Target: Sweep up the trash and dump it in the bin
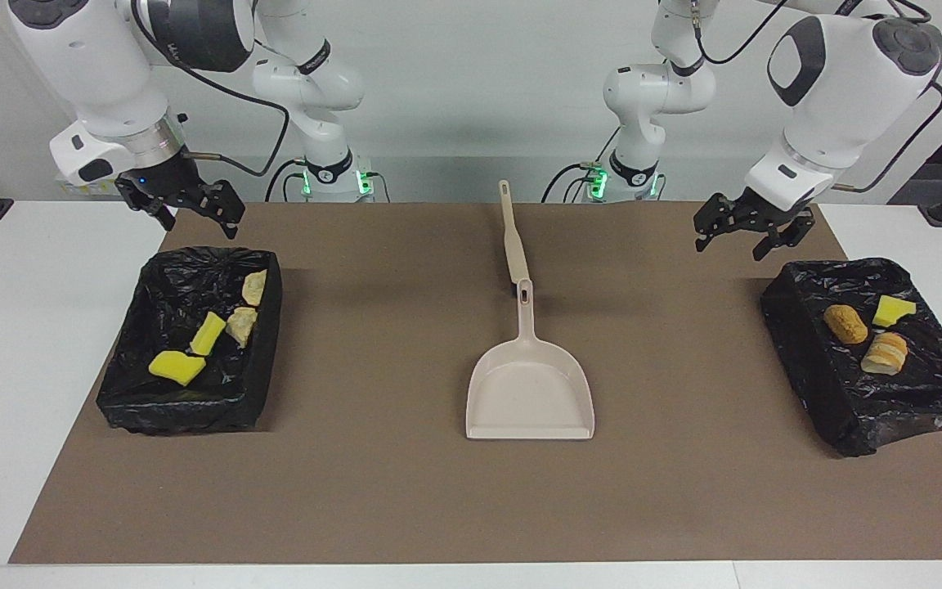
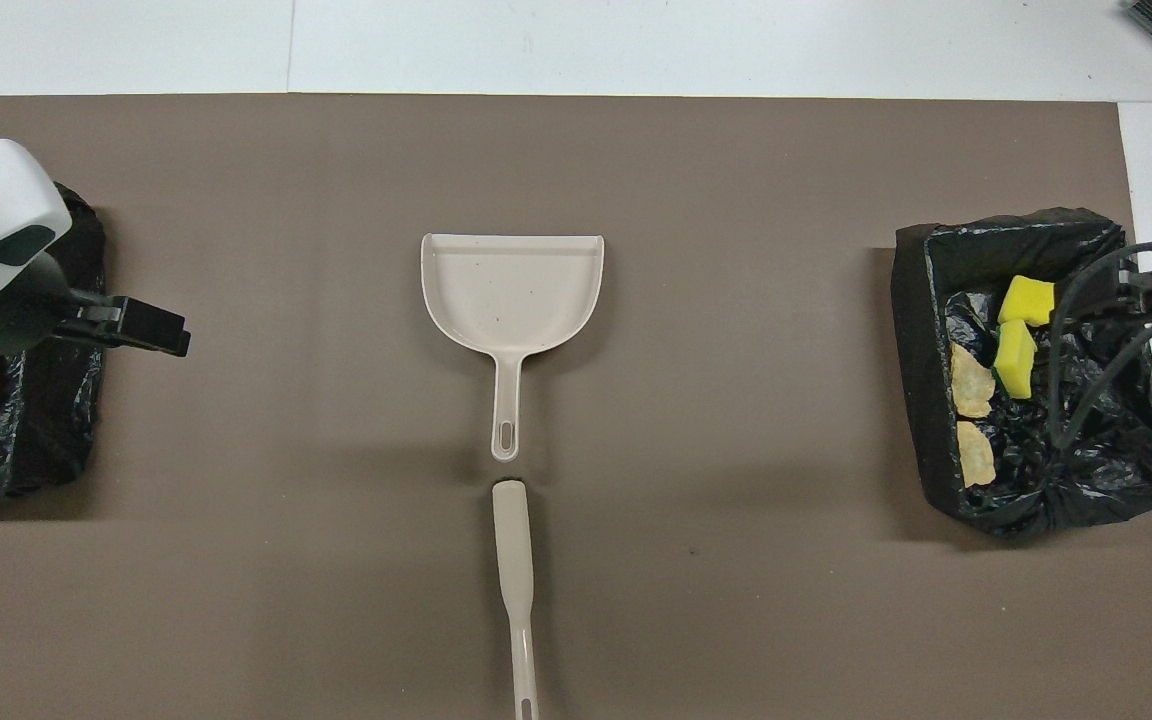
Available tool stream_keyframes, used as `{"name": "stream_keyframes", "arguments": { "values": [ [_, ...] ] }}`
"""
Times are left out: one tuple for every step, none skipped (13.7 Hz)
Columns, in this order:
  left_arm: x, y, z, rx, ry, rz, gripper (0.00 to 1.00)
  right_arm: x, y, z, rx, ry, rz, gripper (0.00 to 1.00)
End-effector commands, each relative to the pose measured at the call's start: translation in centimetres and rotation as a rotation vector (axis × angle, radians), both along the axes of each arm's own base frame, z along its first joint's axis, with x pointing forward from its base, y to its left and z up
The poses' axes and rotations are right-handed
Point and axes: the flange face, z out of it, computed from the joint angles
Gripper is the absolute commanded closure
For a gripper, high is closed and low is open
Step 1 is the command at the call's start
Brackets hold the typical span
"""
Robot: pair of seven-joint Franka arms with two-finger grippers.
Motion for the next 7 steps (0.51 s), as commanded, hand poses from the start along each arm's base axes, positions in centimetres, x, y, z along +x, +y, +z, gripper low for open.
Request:
{"name": "stream_keyframes", "arguments": {
  "values": [
    [-0.6, 1.5, 1.0, 0.017, 0.003, -0.017, 0.0, -0.1, 0.0, 0.1, 0.017, -0.016, 0.022, 0.0],
    [-0.6, 1.6, 1.0, 0.017, 0.005, -0.016, 0.0, -0.1, 0.0, 0.2, 0.017, -0.018, 0.022, 0.0],
    [-0.8, 1.6, 1.0, 0.018, 0.018, -0.017, 0.0, -0.1, 0.0, 0.0, 0.018, -0.015, 0.022, 0.0],
    [-0.8, 1.7, 1.3, 0.02, 0.041, -0.017, 0.0, -0.1, 0.0, 0.1, 0.018, -0.016, 0.022, 0.0],
    [-0.9, 1.8, 2.1, 0.021, 0.053, -0.019, 0.0, -0.1, 0.0, 0.1, 0.018, -0.016, 0.022, 0.0],
    [-1.0, 1.7, 2.6, 0.023, 0.058, -0.02, 0.0, -0.1, 0.0, 0.0, 0.018, -0.015, 0.022, 0.0],
    [-1.0, 1.7, 2.6, 0.023, 0.057, -0.019, 0.0, -0.1, 0.0, 0.0, 0.018, -0.015, 0.022, 0.0]
  ]
}}
